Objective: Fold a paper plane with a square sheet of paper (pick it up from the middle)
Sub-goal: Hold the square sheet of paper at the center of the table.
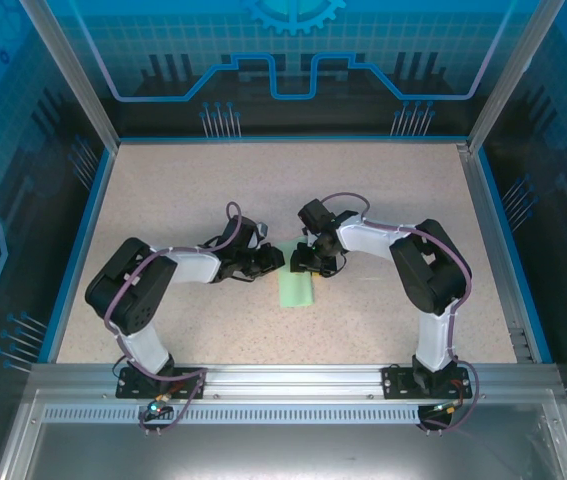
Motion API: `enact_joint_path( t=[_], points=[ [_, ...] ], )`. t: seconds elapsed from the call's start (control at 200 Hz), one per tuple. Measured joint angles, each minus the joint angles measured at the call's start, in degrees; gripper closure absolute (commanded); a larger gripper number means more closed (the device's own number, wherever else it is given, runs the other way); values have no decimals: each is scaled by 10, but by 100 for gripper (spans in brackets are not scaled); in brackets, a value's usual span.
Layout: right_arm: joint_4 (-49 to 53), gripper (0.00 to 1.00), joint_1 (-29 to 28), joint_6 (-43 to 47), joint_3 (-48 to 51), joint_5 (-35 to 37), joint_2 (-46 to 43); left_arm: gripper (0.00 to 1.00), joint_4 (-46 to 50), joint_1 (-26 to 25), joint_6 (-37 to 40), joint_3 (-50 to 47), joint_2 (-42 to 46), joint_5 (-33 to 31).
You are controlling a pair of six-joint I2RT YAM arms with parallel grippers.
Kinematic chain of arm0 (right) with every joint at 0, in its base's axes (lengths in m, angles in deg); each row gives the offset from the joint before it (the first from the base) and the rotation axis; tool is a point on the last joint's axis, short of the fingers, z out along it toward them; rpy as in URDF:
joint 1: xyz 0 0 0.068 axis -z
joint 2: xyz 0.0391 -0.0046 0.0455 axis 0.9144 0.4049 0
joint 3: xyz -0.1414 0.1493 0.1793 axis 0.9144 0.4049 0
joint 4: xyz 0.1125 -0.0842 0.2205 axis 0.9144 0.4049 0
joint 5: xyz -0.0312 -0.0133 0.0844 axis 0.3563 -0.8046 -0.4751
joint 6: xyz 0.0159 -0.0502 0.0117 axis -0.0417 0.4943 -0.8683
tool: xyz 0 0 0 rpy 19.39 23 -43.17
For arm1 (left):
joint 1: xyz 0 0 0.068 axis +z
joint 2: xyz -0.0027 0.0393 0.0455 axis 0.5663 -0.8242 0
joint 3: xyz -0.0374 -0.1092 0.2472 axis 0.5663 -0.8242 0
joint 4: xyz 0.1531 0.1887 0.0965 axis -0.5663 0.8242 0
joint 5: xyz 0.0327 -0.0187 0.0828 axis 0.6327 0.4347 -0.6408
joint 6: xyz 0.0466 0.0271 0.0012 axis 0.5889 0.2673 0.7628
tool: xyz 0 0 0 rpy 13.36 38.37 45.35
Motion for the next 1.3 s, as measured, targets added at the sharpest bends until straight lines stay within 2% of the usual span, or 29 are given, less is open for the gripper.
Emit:
enact_joint_path(
  t=[0.66,1.115,1.301],
  points=[
    [5,56,0,0,-2,0,3,84,16,-3,1,14,-20,0],
    [6,56,0,0,-3,0,3,85,119,-10,40,58,-29,-22],
    [-1,51,0,0,-2,-5,-7,86,133,-11,50,65,-32,-28]
  ],
)
